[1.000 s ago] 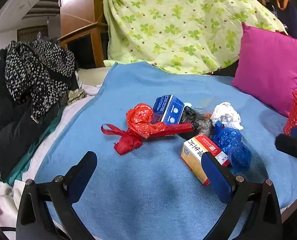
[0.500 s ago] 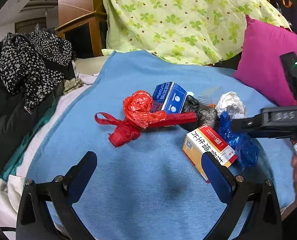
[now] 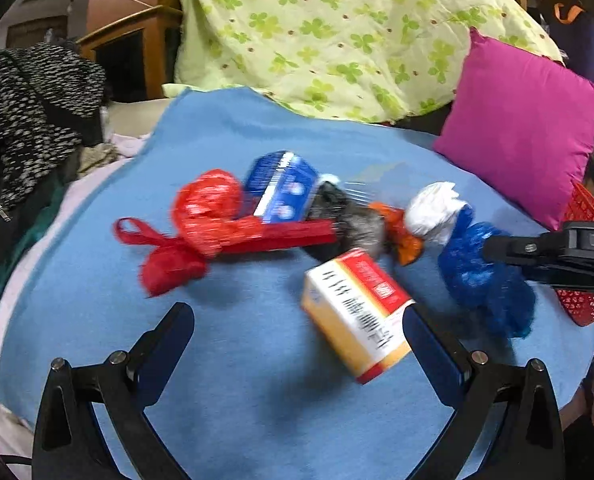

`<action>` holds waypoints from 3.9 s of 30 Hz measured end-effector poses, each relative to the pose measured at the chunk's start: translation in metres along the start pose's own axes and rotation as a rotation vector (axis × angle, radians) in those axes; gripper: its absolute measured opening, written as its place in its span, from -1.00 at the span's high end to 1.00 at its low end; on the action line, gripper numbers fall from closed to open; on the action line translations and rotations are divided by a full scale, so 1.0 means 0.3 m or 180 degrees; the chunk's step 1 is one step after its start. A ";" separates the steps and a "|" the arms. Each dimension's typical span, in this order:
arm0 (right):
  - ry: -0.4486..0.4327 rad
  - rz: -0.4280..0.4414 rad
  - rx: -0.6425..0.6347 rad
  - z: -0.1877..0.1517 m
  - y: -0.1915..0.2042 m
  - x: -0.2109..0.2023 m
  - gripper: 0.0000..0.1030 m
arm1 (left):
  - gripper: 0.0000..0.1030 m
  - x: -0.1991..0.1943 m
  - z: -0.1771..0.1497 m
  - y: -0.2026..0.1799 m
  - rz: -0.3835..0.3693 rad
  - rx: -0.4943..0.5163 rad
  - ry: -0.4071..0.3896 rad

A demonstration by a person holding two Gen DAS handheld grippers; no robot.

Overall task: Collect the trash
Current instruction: 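Grasp the blue plastic bag with the right gripper while the left gripper grasps the medicine box, then carry both items to the red wastebasket and open both grippers to drop them, then grasp the crumpled white paper with the right gripper while the left grasps the red bag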

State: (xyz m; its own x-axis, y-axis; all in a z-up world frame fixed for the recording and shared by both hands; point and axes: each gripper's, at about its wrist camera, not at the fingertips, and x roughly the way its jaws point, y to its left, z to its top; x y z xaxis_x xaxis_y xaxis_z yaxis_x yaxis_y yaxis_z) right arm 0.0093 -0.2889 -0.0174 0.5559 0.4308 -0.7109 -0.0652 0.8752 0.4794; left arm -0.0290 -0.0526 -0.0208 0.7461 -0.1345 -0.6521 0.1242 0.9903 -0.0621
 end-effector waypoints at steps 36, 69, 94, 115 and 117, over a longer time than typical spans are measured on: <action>-0.1760 -0.0166 -0.0186 -0.056 -0.075 -0.539 0.03 | 0.08 -0.073 -0.038 -0.119 -0.0217 0.0239 -0.0132; -0.2599 -0.0445 0.0425 -0.123 -0.317 -0.821 0.03 | 0.08 -0.235 0.173 -0.485 -0.0878 0.0754 -0.0501; -0.2967 -0.0591 0.1107 -0.185 -0.545 -0.956 -0.41 | -0.36 -0.174 0.407 -0.849 -0.1730 0.0906 -0.0046; -0.0494 0.0323 0.0014 0.001 0.025 -0.155 -0.38 | -0.44 -0.064 0.071 0.380 0.0274 -0.0578 -0.0065; -0.0247 0.0346 0.0156 -0.003 0.017 -0.081 -0.32 | -0.44 -0.043 0.065 0.375 0.0244 -0.0553 -0.0020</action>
State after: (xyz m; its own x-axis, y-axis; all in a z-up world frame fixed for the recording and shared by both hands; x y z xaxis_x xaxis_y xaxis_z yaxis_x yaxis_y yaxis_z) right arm -0.0052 -0.2948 0.0018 0.6104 0.5024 -0.6123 -0.0890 0.8117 0.5773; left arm -0.0119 0.0598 -0.0044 0.7532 -0.0581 -0.6553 -0.0476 0.9887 -0.1424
